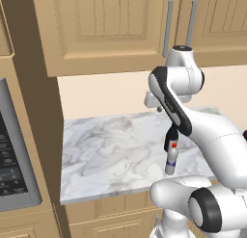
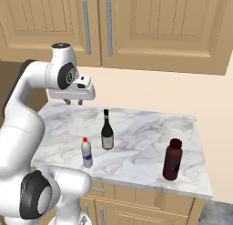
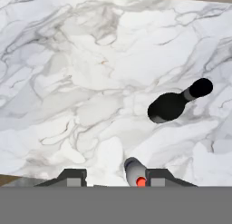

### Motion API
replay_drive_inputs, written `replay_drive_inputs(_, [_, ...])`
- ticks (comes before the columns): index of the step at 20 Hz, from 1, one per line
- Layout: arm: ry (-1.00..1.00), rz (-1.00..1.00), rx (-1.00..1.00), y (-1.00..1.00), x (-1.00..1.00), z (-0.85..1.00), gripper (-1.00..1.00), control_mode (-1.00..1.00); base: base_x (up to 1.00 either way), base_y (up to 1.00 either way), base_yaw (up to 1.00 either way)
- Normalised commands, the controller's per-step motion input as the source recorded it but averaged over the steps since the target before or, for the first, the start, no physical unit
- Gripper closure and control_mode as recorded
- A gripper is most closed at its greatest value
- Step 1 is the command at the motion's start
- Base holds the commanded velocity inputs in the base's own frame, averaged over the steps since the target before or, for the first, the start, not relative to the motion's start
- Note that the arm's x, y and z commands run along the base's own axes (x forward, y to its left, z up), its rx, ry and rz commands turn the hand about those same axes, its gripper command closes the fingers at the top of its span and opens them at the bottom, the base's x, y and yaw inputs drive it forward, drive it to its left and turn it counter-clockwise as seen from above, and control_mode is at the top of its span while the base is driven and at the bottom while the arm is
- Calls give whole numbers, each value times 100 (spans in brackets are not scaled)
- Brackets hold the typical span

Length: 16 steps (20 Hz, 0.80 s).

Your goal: Place the drinks on the dining counter in a tight cluster.

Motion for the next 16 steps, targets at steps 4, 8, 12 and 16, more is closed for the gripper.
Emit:
replay_drive_inputs(4, [1,0,0,-4,-4,-1,-100,-100,0,0,0])
replay_drive_inputs(8, [9,0,-3,0,-23,-1,-100,-100,0,0,0])
replay_drive_inputs(12, [4,0,-3,-1,-16,-21,-100,-100,0,0,0])
replay_drive_inputs(16, [3,0,-1,-7,-5,-47,-100,-100,0,0,0])
